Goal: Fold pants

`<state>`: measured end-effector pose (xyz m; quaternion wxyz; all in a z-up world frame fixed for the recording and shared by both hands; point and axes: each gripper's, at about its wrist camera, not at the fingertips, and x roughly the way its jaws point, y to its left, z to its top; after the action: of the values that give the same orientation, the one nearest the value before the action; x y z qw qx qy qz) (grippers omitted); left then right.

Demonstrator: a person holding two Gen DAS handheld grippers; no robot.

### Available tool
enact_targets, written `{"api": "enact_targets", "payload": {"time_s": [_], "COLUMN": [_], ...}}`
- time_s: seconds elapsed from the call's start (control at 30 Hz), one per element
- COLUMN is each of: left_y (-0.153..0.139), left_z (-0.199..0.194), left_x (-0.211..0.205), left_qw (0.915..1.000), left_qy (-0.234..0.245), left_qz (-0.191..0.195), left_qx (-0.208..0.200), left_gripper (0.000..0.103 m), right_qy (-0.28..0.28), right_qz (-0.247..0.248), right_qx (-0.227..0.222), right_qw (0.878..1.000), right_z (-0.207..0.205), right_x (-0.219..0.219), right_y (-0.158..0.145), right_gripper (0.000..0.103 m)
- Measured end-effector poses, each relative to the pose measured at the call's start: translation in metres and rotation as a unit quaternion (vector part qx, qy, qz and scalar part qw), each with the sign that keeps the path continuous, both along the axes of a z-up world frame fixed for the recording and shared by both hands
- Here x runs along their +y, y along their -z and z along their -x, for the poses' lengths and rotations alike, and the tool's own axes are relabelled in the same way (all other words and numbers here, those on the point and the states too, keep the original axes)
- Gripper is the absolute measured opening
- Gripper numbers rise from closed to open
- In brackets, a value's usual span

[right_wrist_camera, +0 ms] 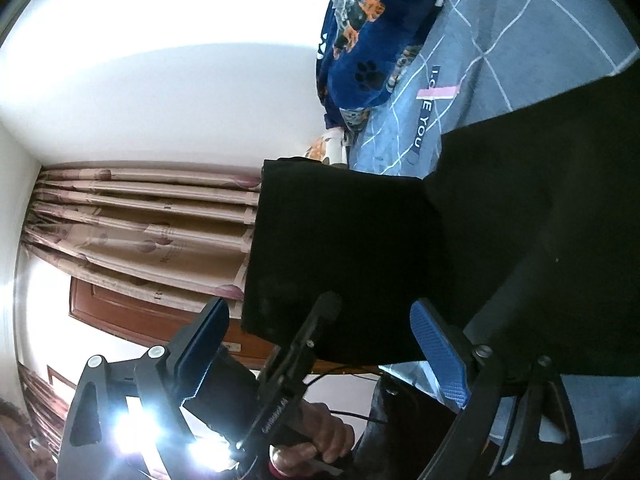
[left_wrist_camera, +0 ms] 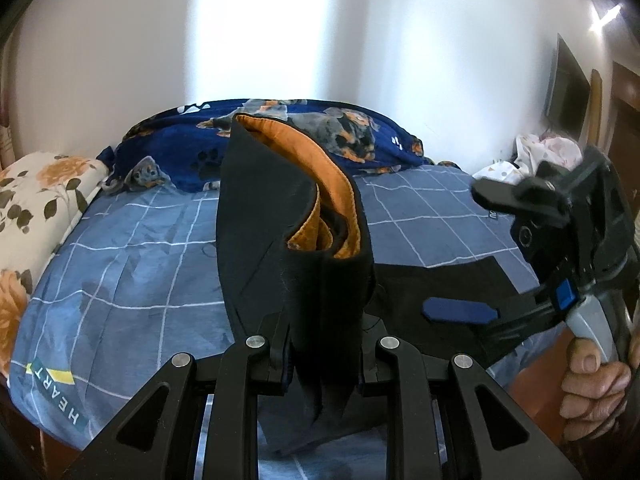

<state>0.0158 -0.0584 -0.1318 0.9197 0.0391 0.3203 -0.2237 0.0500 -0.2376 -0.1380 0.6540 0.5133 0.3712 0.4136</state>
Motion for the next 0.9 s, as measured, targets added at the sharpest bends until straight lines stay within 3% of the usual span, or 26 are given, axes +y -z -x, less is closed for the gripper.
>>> {"api": "enact_targets", "payload": {"time_s": [0.4, 0.67, 0.87, 0.9], "left_y": [0.011, 0.023, 0.032, 0.033], "left_z": [0.006, 0.018, 0.025, 0.025], "left_x": [-0.024, -0.047, -0.062, -0.063], "left_qw": [0.9992, 0.9949, 0.9891, 0.9883], "left_qy": [0.025, 0.051, 0.062, 0.061], "left_qz": [-0.031, -0.08, -0.122, -0.127], "left_qx": [-0.011, -0.033, -0.055, -0.057], "left_gripper": [0.022, 0.022, 0.023, 0.023], "right_qy": [-0.024, -0.043, -0.062, -0.063], "right_qz": [0.025, 0.074, 0.12, 0.13], "right_qx": [0.009, 0.057, 0.069, 0.071], "right_qw": [0.999, 0.995, 0.988, 0.987], "right_z": [-0.026, -0.044, -0.051, -0.051], "right_x": [0.016, 0.027, 0.035, 0.035], "right_y": [-0.02, -0.017, -0.01, -0.009], "right_gripper": [0.095, 0.095, 0.069, 0.058]}}
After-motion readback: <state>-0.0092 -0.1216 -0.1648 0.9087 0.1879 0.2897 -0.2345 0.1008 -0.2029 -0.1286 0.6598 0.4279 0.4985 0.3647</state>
